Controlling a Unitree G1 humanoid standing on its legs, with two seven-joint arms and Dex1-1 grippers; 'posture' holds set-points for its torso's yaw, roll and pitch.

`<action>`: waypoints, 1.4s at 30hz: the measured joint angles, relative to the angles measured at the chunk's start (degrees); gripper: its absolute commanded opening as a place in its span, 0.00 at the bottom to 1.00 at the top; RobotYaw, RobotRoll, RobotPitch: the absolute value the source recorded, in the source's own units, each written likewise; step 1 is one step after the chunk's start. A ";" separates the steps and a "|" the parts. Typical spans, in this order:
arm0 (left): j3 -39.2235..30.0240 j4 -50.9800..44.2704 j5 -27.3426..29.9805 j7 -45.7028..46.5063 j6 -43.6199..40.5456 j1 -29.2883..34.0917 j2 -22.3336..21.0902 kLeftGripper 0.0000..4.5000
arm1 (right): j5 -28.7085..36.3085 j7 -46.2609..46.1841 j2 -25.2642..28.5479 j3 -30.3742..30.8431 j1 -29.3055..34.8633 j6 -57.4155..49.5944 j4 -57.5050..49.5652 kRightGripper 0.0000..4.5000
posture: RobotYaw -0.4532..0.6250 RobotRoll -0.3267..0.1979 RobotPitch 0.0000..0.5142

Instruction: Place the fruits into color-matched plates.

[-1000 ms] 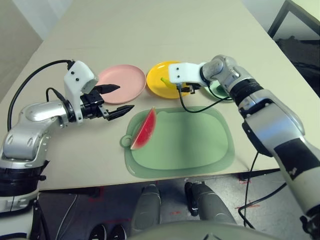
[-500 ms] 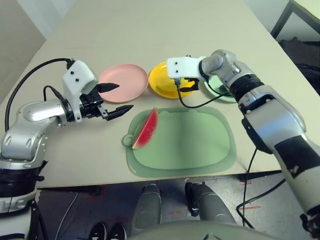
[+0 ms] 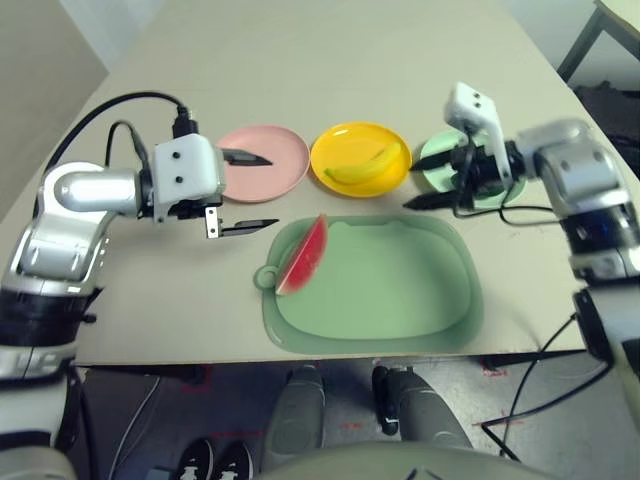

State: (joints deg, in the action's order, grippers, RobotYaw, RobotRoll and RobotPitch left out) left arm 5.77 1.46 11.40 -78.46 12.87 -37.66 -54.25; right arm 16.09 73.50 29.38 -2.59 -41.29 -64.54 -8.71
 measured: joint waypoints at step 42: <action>32.78 18.73 -4.93 -13.41 38.36 -18.43 3.92 1.00 | 4.04 -15.32 -6.22 4.58 45.77 61.31 -4.91 0.99 | 0.35 0.62 0.29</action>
State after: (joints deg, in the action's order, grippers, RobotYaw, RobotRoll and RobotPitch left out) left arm 38.55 20.19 6.47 -91.87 51.23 -56.09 -50.33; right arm 20.13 58.18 23.16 1.99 4.47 -3.24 -13.62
